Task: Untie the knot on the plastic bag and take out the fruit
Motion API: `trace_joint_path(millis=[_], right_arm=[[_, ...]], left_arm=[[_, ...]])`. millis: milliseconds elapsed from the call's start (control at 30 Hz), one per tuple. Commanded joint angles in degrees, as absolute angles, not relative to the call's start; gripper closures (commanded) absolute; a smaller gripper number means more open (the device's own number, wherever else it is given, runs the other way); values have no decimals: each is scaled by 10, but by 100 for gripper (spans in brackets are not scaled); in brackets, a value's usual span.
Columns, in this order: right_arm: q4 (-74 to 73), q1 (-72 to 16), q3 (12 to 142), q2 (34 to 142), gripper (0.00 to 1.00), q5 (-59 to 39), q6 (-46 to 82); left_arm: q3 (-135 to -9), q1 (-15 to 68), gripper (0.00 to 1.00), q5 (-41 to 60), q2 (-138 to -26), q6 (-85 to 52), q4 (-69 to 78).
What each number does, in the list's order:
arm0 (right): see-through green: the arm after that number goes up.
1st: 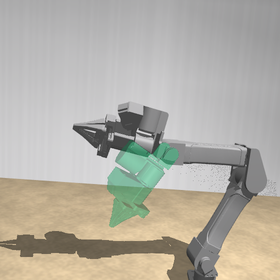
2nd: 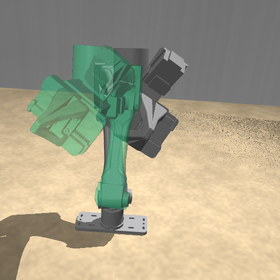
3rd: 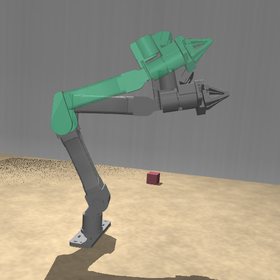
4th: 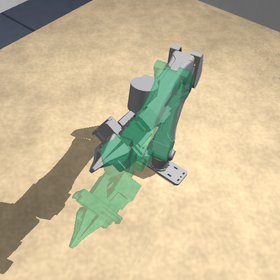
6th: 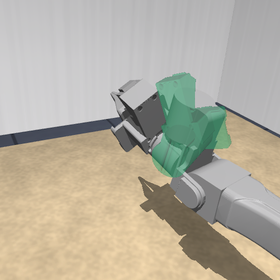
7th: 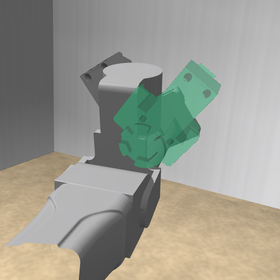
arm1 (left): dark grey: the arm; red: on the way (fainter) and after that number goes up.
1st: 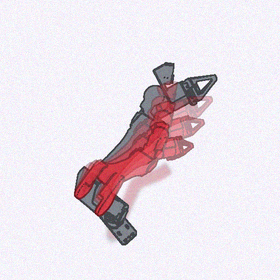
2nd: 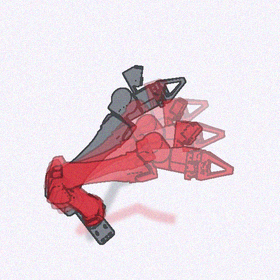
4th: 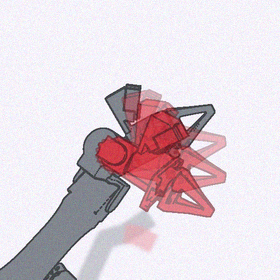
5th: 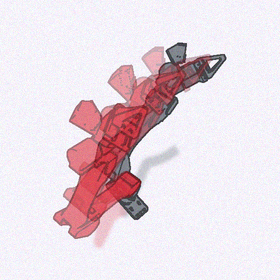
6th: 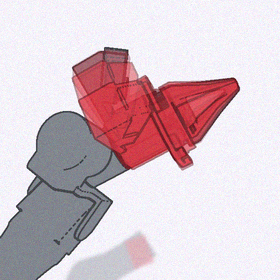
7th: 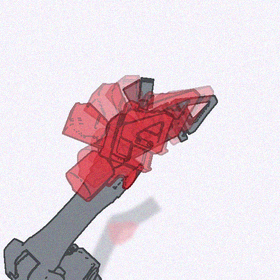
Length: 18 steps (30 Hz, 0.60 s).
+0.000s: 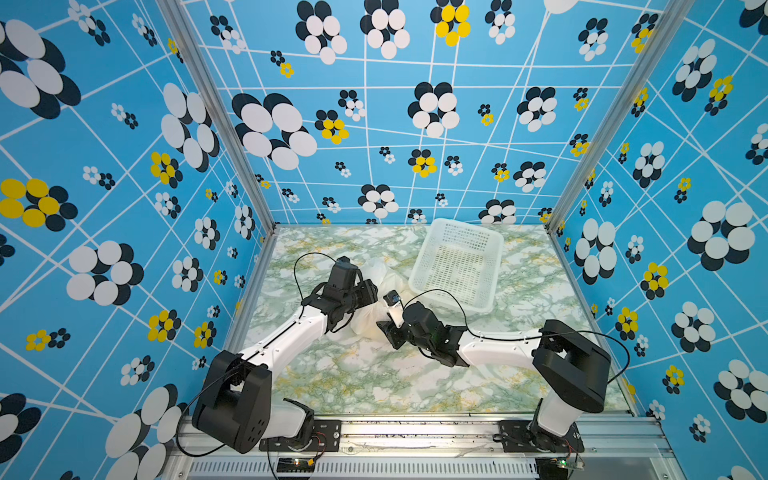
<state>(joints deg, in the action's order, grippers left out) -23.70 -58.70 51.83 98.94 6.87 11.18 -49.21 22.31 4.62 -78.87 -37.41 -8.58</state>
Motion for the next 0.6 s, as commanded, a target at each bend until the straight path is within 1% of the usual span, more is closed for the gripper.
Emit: trace_joint_path(millis=[0, 67, 100, 167, 200, 233, 333, 433, 467, 567], right_arm=[[-243, -591, 529, 986, 52, 61, 117], [-242, -592, 534, 995, 48, 66, 123], [-238, -592, 541, 1000, 47, 73, 127], [-222, -591, 558, 1015, 47, 86, 135], [-213, -592, 568, 1024, 49, 89, 137], [-205, -592, 577, 1031, 52, 92, 141], [-186, -591, 599, 1048, 71, 90, 148], [-188, -591, 601, 1050, 94, 85, 152], [-187, -592, 600, 1048, 100, 85, 151], [-195, -592, 584, 1037, 100, 94, 146]], left_arm=[[-500, 228, 51, 30, -807, -369, -77], [-499, 228, 65, 35, -813, -369, -68], [-500, 227, 70, 39, -817, -370, -65], [-499, 228, 83, 38, -817, -373, -64], [-498, 227, 86, 36, -816, -374, -62], [-496, 226, 89, 35, -814, -374, -61], [-495, 221, 100, 30, -805, -374, -66], [-496, 207, 100, 26, -794, -381, -84], [-494, 200, 100, 27, -787, -381, -87], [-481, 170, 100, 40, -762, -383, -87]])
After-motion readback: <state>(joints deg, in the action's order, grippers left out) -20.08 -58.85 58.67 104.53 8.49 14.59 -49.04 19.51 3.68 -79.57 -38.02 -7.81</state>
